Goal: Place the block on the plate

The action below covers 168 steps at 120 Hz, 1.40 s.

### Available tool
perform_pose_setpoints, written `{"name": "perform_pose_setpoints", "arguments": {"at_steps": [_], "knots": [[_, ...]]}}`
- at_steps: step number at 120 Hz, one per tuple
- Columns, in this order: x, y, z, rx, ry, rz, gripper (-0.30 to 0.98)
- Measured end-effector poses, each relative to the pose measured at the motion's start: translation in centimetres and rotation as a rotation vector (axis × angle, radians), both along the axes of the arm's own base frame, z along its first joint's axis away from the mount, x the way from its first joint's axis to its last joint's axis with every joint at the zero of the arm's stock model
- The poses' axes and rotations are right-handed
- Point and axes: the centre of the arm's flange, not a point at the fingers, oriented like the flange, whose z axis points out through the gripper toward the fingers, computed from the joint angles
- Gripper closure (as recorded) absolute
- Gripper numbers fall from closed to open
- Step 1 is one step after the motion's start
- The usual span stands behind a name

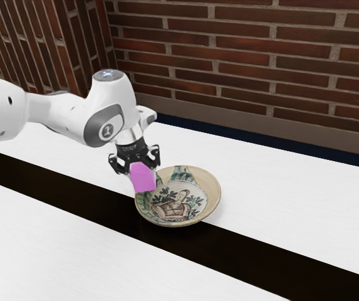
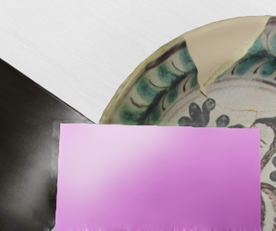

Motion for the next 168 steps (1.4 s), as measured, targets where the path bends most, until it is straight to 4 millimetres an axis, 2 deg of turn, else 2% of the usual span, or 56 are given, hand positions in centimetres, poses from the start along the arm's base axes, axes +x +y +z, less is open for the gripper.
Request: {"name": "perform_pose_setpoints", "arguments": {"at_steps": [13, 25, 41, 47, 87, 95, 112, 125, 151, 168], "knots": [[1.3, -3.5, -1.4, -0.001, 0.003, -0.044, 0.52], [2.3, -5.0, -2.9, -0.003, 0.011, -0.051, 0.54], [2.8, -5.4, -5.1, -0.003, 0.028, -0.045, 0.52], [2.8, -5.5, -5.4, -0.006, 0.027, -0.042, 0.45], [3.0, -5.2, -4.2, -0.026, -0.001, -0.046, 0.14], [2.8, -5.2, -2.3, -0.029, -0.025, -0.051, 0.10], [1.5, -4.5, 4.3, -0.029, -0.055, -0.084, 0.05], [0.3, -3.8, 7.5, -0.016, -0.032, -0.151, 0.03], [0.9, -0.8, 14.3, 0.012, 0.020, -0.312, 0.01], [0.7, -0.4, 19.2, 0.025, 0.033, -0.431, 0.01]]}}
